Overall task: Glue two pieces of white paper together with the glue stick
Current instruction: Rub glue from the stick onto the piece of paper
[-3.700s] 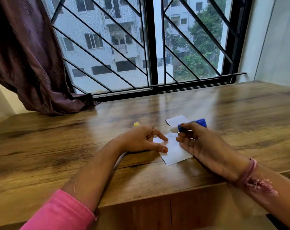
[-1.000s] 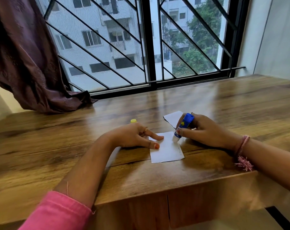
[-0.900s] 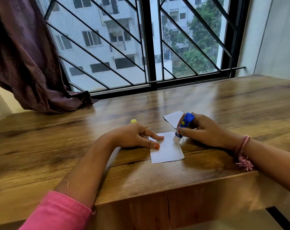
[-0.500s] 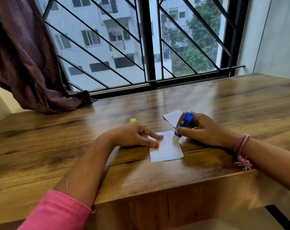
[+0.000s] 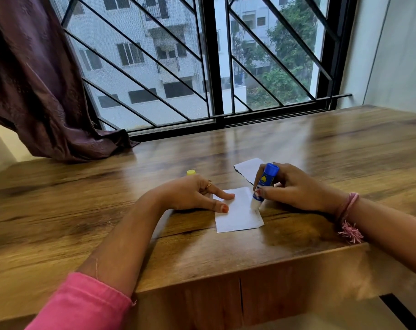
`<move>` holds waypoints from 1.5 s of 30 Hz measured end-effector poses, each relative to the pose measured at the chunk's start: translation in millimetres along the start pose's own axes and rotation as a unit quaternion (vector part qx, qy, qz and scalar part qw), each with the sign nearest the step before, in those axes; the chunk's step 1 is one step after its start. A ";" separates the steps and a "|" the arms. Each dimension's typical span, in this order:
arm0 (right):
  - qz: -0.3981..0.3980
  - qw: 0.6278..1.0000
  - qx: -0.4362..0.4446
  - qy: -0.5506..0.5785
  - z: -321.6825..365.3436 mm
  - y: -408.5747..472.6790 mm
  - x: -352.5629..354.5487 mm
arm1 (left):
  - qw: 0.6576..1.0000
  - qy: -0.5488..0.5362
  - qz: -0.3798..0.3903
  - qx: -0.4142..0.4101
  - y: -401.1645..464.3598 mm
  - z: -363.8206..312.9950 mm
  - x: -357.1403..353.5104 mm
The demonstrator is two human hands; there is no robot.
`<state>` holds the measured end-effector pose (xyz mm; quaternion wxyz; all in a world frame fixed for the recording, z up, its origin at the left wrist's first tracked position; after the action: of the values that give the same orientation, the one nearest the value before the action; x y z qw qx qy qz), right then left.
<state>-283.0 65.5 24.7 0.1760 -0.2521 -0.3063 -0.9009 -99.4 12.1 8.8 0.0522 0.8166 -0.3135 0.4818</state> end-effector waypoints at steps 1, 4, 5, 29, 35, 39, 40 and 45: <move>-0.005 1.000 0.004 -0.004 0.5 0.0 0.6 | 1.000 0.000 0.001 0.002 0.2 0.1 0.0; 0.022 1.000 0.007 -0.003 3.1 -1.0 -2.8 | 1.000 -0.002 0.005 0.001 0.1 0.1 -0.2; 0.030 1.000 0.009 -0.006 3.8 -0.7 -3.9 | 1.000 -0.001 0.005 -0.001 0.0 -0.1 -0.1; 0.057 0.997 0.045 0.007 11.7 -3.9 -7.1 | 1.000 -0.011 0.007 -0.006 2.0 0.3 -0.7; 0.061 0.997 0.043 0.013 11.8 -4.1 -7.6 | 1.000 -0.008 0.011 -0.007 0.5 -0.2 -1.0; 0.076 0.996 0.049 0.008 14.3 -4.6 -9.3 | 1.000 -0.009 0.006 -0.006 0.6 0.2 -0.7; 0.081 0.995 0.050 0.010 14.8 -4.9 -9.4 | 1.000 -0.010 0.006 -0.006 0.3 0.4 -0.8; 0.062 0.997 0.044 0.000 11.7 -3.8 -7.2 | 1.000 -0.006 0.010 -0.004 0.3 0.3 0.2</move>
<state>-274.9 77.1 26.9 0.2423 -0.2631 -0.3291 -0.8739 -99.2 11.7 8.7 0.0486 0.8163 -0.3236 0.4760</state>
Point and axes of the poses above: each hand's wrist, its own y-axis towards the middle knuckle, its own x-axis out of the back of the hand, z = x × y, the point moved 6 cm from there along y, towards the middle knuckle, and after that the axes turned 8 degrees about x, right-handed, at the moved point
